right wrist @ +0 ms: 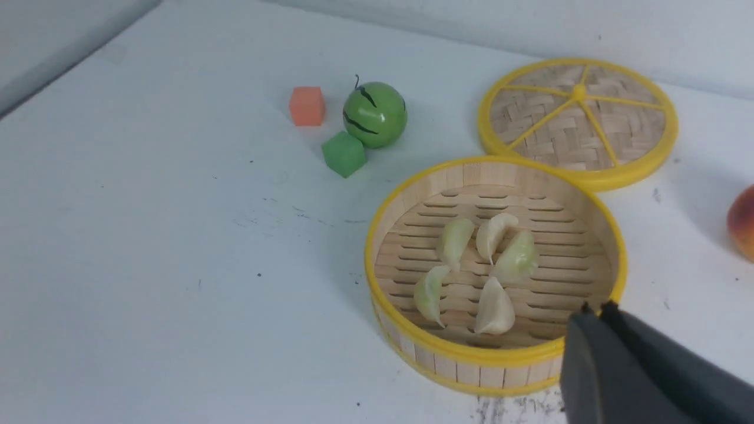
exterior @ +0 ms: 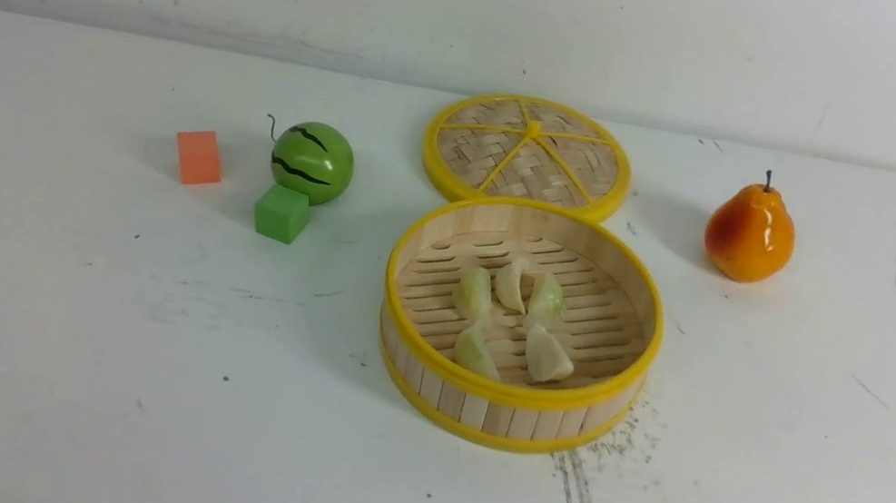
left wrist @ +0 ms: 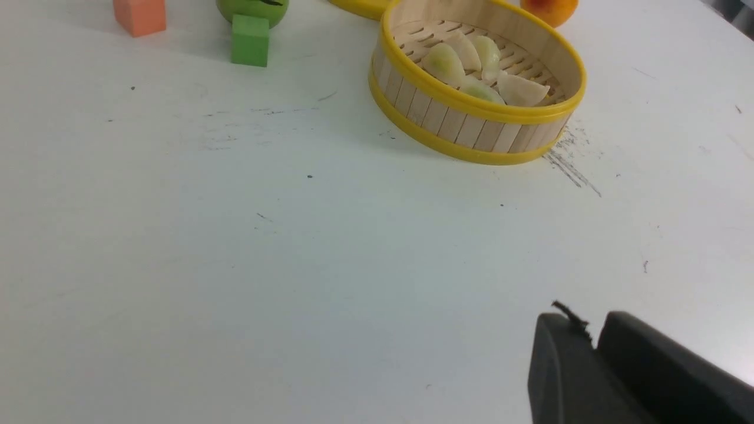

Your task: Put the dumplings into the steamer on the white table.

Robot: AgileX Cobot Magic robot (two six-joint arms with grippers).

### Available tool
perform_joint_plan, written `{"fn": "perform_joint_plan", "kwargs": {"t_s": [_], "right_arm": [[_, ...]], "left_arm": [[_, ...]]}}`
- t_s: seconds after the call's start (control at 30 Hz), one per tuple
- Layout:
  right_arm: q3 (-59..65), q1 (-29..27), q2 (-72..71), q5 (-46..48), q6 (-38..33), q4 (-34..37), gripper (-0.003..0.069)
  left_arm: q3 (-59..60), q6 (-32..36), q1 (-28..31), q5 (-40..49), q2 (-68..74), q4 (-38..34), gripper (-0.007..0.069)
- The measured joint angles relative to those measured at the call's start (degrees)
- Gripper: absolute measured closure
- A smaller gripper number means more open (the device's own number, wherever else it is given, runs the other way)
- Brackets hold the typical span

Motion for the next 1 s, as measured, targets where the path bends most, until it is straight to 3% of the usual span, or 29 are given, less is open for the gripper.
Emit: {"fn": "perform_joint_plan", "kwargs": {"t_s": [0.27,0.7,1.0], "right_arm": [[5.7,0.0,-13.43,-0.39,-0.05,0.02,0.0678],[6.18,0.0,-15.78,0.69,-0.05,-0.19,0.067],[9.65,0.0,-16.32,-2.8,3.7,-7.74,0.0667]], "left_arm": [[0.0,0.0,0.0,-0.19,0.0,0.0,0.0533],[0.0,0.0,0.0,-0.19,0.0,0.0,0.0519],[0.0,0.0,0.0,-0.23,0.0,0.03,0.051]]}}
